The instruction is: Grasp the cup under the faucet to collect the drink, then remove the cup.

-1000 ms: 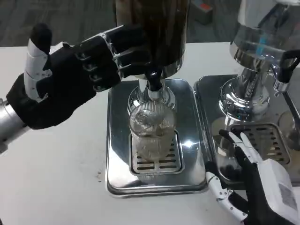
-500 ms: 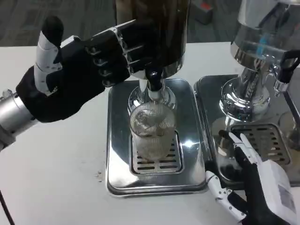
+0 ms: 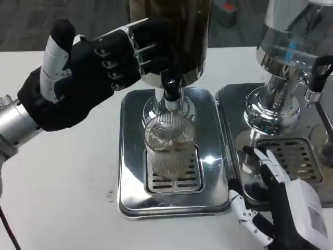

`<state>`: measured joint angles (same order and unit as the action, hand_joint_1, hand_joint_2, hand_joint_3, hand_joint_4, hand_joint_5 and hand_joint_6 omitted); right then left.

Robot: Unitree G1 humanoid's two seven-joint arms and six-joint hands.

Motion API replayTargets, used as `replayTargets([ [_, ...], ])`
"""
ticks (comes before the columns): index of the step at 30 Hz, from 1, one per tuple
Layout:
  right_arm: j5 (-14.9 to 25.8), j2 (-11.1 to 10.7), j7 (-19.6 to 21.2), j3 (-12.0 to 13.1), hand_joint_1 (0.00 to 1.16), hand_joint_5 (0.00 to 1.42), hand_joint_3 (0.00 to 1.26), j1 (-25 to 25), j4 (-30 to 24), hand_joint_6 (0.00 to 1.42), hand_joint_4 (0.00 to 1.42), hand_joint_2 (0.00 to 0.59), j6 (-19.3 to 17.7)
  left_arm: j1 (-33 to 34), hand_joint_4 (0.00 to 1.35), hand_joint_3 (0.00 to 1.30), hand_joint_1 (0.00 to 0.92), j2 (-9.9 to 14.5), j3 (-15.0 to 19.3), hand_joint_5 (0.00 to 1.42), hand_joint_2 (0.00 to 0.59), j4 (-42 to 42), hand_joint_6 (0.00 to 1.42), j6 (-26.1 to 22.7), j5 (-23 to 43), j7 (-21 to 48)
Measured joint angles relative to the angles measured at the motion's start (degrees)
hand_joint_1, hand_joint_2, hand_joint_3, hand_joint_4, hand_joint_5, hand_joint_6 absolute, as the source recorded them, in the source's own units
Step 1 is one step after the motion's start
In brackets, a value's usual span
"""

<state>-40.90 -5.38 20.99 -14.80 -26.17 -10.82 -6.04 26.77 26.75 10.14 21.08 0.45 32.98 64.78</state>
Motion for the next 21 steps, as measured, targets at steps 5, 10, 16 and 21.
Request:
replayTargets([
  [5, 0.26, 0.14, 0.0, 0.02, 0.36, 0.11, 0.19, 0.03, 0.33, 0.28, 0.08, 0.431, 0.0, 0.01, 0.01, 0.15, 0.0, -0.97, -0.53, 0.06, 0.059, 0.16, 0.08, 1.18, -1.67, 0.0],
  [10, 0.44, 0.19, 0.0, 0.02, 0.36, 0.12, 0.19, 0.03, 0.49, 0.28, 0.09, 0.431, 0.0, 0.01, 0.01, 0.15, 0.0, -2.39, -2.04, 0.06, 0.058, 0.17, 0.07, 1.78, -2.5, 0.0],
  [16, 0.55, 0.26, 0.0, 0.03, 0.36, 0.12, 0.19, -0.06, 0.49, 0.28, 0.09, 0.431, 0.0, 0.01, 0.02, 0.15, 0.0, -3.37, -2.64, 0.06, 0.058, 0.47, 0.07, 4.65, -4.84, -0.02],
  [21, 0.73, 0.27, 0.0, 0.03, 0.36, 0.13, 0.19, -0.24, 0.47, 0.28, 0.09, 0.431, 0.0, 0.03, 0.02, 0.15, 0.0, -4.29, -3.01, 0.06, 0.062, 1.32, 0.07, 7.27, -6.94, -0.44],
])
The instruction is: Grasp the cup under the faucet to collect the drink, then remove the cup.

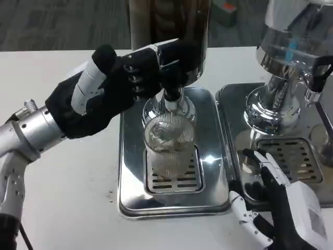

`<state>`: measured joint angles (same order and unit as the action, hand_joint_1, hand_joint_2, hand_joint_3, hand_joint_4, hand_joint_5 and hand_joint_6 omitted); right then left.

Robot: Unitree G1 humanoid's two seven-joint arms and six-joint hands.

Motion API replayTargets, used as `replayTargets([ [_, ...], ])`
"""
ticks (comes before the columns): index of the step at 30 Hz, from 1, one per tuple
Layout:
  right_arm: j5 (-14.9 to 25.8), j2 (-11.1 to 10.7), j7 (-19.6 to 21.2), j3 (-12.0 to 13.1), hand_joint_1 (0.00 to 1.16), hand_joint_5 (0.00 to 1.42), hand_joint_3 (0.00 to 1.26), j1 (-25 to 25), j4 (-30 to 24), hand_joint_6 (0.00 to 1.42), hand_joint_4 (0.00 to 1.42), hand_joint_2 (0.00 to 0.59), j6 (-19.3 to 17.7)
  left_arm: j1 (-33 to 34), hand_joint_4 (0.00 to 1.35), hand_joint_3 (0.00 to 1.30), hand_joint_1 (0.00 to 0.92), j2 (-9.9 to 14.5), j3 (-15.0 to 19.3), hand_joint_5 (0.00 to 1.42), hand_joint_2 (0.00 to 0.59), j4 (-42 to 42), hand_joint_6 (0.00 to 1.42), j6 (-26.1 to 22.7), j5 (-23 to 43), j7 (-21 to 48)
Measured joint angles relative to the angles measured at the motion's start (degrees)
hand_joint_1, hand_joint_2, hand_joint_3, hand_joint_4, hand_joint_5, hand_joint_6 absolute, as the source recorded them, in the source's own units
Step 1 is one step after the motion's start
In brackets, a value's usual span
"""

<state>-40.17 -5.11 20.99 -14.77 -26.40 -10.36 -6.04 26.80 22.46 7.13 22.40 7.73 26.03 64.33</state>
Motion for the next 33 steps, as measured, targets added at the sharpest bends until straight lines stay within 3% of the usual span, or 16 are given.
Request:
replayTargets([
  [33, 1.19, -0.24, -0.02, 0.05, 0.35, 0.13, 0.19, -0.58, -0.04, 0.27, 0.1, 0.437, 0.0, 0.43, 0.04, 0.15, 0.0, -0.98, -2.4, 0.08, 0.072, 5.69, 0.1, 14.15, -4.24, 0.01],
])
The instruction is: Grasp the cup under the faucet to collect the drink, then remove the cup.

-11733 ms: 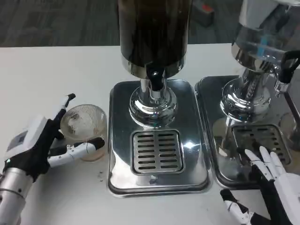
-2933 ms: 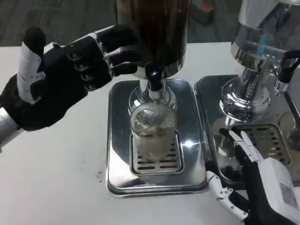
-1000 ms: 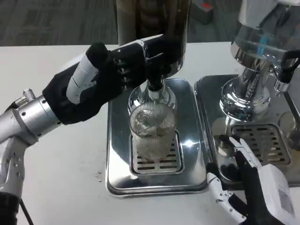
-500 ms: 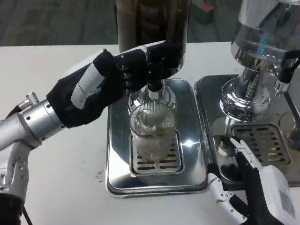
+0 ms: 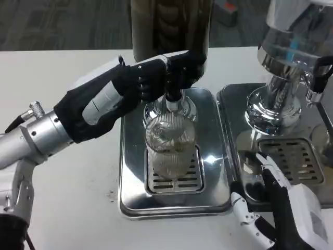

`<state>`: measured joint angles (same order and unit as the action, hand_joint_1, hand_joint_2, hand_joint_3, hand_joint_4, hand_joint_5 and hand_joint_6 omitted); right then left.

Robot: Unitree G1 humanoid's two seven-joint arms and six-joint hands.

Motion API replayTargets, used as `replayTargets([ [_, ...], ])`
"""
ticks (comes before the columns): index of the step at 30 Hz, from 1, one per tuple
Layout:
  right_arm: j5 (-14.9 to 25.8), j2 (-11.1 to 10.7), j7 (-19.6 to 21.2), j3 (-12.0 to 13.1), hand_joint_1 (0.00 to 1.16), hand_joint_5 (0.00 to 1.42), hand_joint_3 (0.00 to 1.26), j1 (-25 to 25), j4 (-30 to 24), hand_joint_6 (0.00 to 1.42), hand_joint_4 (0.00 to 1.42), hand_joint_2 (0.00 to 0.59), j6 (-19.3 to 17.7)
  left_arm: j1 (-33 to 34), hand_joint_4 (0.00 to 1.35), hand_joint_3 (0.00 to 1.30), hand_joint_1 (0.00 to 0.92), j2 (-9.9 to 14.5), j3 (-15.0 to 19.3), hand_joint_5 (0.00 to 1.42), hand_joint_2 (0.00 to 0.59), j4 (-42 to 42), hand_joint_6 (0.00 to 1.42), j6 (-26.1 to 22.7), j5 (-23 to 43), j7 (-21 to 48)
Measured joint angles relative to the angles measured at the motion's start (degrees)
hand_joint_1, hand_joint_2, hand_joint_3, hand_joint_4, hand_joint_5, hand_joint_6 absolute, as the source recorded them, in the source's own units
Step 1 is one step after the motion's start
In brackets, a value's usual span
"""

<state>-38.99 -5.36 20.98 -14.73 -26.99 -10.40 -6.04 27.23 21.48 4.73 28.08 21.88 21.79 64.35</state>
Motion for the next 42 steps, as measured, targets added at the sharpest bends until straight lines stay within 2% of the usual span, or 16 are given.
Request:
replayTargets([
  [13, 0.01, -0.26, -0.01, 0.05, 0.34, 0.13, 0.19, -0.38, -0.65, 0.27, 0.1, 0.439, 0.0, 0.12, 0.04, 0.16, 0.0, 0.59, -1.35, 0.08, 0.071, 1.66, 0.1, 8.43, -2.63, -0.97],
  [42, 0.18, -0.29, -0.29, 0.18, 0.33, 0.13, 0.19, -0.99, -1.11, 0.27, 0.1, 0.439, 0.02, 0.11, 0.05, 0.16, 0.0, 2.62, -3.98, 0.08, 0.069, 2.35, 0.12, 20.49, -8.64, -6.6],
])
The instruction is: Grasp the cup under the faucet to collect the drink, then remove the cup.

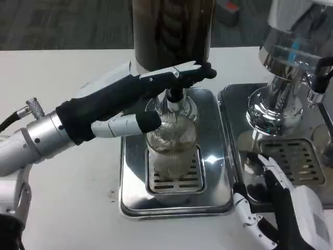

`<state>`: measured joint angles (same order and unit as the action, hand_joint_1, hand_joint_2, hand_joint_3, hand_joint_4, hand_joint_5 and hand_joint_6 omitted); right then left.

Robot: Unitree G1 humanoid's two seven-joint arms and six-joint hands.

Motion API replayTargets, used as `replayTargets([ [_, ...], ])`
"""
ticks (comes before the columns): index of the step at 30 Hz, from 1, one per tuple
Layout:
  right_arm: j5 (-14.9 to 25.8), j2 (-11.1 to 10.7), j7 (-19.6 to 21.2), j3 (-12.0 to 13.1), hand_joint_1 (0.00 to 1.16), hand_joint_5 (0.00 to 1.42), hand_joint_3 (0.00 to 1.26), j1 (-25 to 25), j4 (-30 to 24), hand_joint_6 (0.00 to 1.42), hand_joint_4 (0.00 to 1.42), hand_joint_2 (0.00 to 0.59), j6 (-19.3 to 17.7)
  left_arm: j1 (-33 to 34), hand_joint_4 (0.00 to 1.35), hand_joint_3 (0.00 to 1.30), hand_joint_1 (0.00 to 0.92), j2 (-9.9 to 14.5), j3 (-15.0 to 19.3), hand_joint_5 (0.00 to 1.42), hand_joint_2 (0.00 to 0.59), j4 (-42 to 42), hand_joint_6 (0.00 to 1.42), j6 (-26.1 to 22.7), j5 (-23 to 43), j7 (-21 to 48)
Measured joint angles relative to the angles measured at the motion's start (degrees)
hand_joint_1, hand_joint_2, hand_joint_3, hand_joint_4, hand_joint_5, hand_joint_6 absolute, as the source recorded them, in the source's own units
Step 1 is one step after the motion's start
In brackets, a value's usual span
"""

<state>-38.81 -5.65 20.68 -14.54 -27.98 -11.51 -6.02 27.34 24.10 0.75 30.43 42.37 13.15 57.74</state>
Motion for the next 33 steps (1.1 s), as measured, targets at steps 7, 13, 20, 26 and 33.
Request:
replayTargets([
  [7, 0.08, 0.02, 0.0, 0.0, 0.34, 0.14, 0.19, -0.18, -0.35, 0.27, 0.1, 0.432, 0.0, -0.04, 0.05, 0.16, 0.0, 0.5, -1.02, 0.08, 0.074, 0.06, 0.13, 1.81, -0.46, -1.22],
  [13, 0.41, 0.13, -0.05, 0.14, 0.36, 0.17, 0.19, -0.22, -2.05, 0.26, 0.1, 0.418, 0.0, -0.07, 0.05, 0.16, 0.0, 0.9, -1.69, 0.08, 0.074, 0.16, 0.13, 3.51, -1.42, -2.54],
  [20, 3.16, 0.29, -1.56, 0.73, 0.44, 0.2, 0.17, -0.15, -3.21, 0.28, 0.11, 0.36, -0.01, -0.07, 0.05, 0.16, 0.0, 1.54, -2.12, 0.08, 0.074, 0.44, 0.13, 4.94, -2.27, -3.63],
  [26, 8.07, 0.16, -4.88, 2.29, 0.54, 0.21, 0.13, 1.42, -4.51, 0.28, 0.1, 0.305, -0.09, -0.07, 0.06, 0.16, 0.0, 1.85, -2.63, 0.08, 0.075, 0.69, 0.13, 5.72, -2.44, -4.45],
  [33, 13.62, -0.71, -9.76, 3.55, 0.63, 0.19, 0.11, 3.69, -4.64, 0.28, 0.06, 0.279, -0.15, -0.06, 0.06, 0.16, 0.0, 2.09, -3.4, 0.08, 0.075, 1.26, 0.13, 6.97, -2.52, -5.56],
])
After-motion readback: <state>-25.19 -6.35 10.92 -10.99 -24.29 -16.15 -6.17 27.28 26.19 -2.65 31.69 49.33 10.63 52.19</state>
